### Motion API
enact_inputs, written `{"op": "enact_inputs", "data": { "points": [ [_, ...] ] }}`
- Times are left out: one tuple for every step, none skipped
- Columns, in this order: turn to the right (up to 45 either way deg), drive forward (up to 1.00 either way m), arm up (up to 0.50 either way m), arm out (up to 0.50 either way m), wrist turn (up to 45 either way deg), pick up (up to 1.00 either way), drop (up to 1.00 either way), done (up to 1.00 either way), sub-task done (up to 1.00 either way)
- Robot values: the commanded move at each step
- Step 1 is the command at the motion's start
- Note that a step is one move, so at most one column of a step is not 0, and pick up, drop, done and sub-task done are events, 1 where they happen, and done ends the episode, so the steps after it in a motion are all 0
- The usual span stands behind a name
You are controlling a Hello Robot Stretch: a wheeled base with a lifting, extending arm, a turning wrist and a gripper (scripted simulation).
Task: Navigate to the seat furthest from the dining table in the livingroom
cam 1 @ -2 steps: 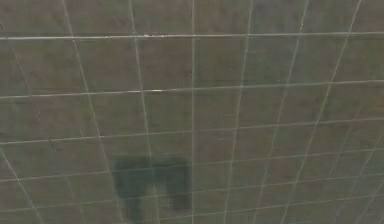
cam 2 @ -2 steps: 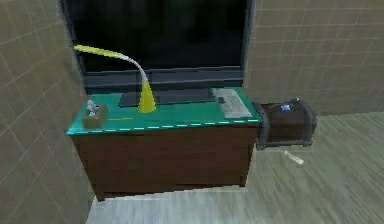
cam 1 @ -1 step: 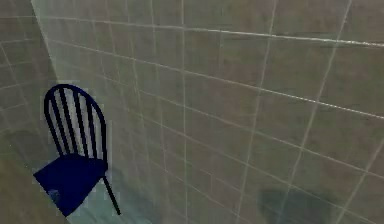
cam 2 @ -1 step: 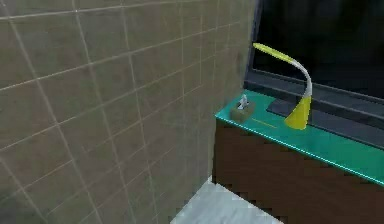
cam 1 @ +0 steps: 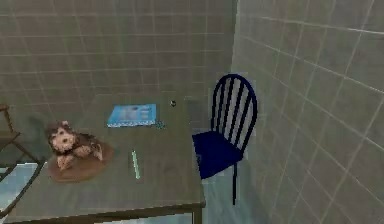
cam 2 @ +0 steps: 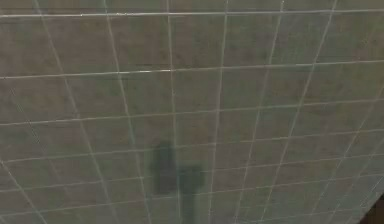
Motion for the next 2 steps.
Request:
{"op": "enact_inputs", "data": {
  "points": [
    [-45.0,0.0,0.0,0.0,0.0,0.0,0.0,0.0,0.0],
    [-45.0,0.0,0.0,0.0,0.0,0.0,0.0,0.0,0.0]
  ]
}}
